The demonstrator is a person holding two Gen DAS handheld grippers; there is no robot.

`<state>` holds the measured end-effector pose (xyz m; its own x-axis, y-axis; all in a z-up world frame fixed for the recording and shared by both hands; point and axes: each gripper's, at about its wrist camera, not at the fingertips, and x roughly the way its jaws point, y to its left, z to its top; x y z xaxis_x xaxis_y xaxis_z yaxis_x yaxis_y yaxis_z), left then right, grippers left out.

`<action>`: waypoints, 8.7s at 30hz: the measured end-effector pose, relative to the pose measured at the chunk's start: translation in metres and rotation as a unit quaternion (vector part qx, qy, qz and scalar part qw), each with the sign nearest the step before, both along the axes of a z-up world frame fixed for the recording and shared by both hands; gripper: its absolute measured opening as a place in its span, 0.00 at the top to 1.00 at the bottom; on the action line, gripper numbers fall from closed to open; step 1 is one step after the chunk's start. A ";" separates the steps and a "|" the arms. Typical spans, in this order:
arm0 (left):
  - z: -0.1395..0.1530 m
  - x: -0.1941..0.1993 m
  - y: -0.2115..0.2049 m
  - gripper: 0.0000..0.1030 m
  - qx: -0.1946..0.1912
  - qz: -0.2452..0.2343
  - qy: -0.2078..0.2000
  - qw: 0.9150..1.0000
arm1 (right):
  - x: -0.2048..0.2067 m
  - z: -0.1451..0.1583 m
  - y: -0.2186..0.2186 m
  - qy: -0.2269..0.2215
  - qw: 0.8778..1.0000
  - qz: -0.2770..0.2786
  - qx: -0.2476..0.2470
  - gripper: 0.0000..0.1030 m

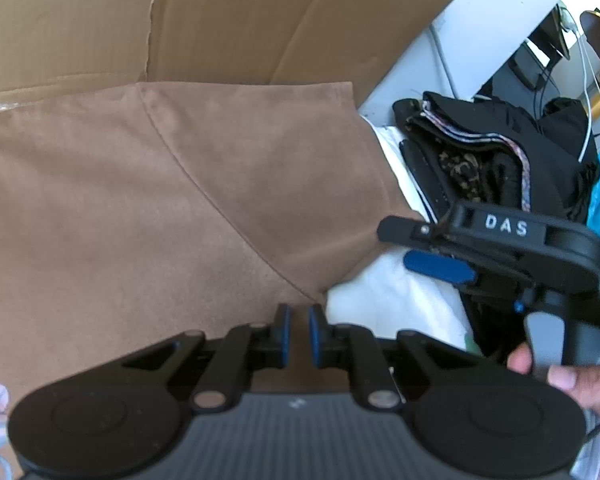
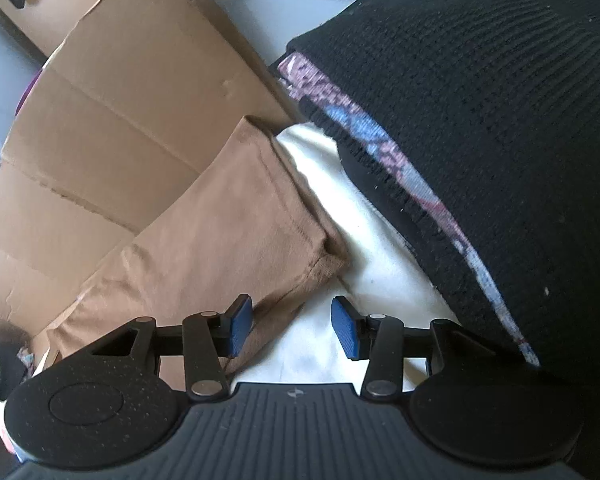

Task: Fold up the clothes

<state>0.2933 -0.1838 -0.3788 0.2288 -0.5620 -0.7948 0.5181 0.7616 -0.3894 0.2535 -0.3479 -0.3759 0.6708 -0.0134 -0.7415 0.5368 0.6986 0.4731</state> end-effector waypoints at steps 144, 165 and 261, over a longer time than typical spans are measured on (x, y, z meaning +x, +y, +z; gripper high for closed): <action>0.082 0.005 0.037 0.93 0.069 0.089 -0.072 0.991 | 0.017 -0.010 0.063 -0.003 0.957 0.279 -0.079 0.73; 0.026 -0.013 0.092 0.98 0.041 0.191 0.084 0.977 | 0.018 -0.019 0.047 -0.009 0.969 0.245 -0.042 0.80; 0.019 0.094 0.193 0.45 -0.063 0.217 0.003 0.974 | 0.138 0.019 0.061 -0.051 0.938 0.329 -0.098 0.78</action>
